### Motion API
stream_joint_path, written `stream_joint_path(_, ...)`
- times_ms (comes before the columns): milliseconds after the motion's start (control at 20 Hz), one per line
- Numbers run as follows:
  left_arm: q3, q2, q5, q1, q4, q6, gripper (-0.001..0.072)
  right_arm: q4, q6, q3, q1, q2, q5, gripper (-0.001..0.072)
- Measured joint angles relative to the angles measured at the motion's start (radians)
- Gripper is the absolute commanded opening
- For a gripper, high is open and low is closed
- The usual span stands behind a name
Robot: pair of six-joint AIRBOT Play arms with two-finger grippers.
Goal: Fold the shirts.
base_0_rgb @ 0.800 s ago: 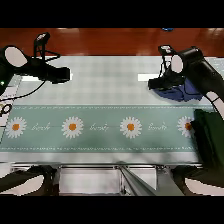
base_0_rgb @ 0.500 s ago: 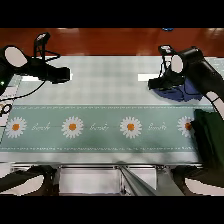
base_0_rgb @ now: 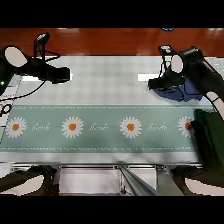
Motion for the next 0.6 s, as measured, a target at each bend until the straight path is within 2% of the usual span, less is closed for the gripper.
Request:
stream_joint_path(150, 0.0, 0.0, 0.003, 0.0, 0.0, 0.0, 0.0023, -0.004, 0.0, 0.0, 0.0, 0.0, -0.04, 0.0032)
stream_joint_path(200, 0.0, 0.0, 0.01, 0.0, 0.0, 0.0, 0.0086, -0.008, 0.0, 0.0, 0.0, 0.0, -0.068, 0.0112)
stream_joint_path(250, -0.001, -0.003, 0.021, 0.0, 0.0, 0.0, 0.0314, -0.014, 0.0, 0.0, 0.0, 0.0, -0.104, 0.0371)
stream_joint_path(300, -0.001, -0.008, 0.04, 0.0, 0.0, 0.0, 0.0503, -0.035, 0.0, 0.0, 0.0, -0.001, -0.154, 0.0419)
stream_joint_path(500, -0.002, -0.042, 0.06, 0.003, 0.003, -0.021, 0.051, -0.174, 0.047, 0.001, -0.052, -0.001, -0.364, 0.0417)
stream_joint_path(600, -0.002, -0.041, 0.024, 0.011, 0.012, -0.021, 0.051, -0.219, 0.071, 0.001, -0.13, -0.002, -0.398, 0.0417)
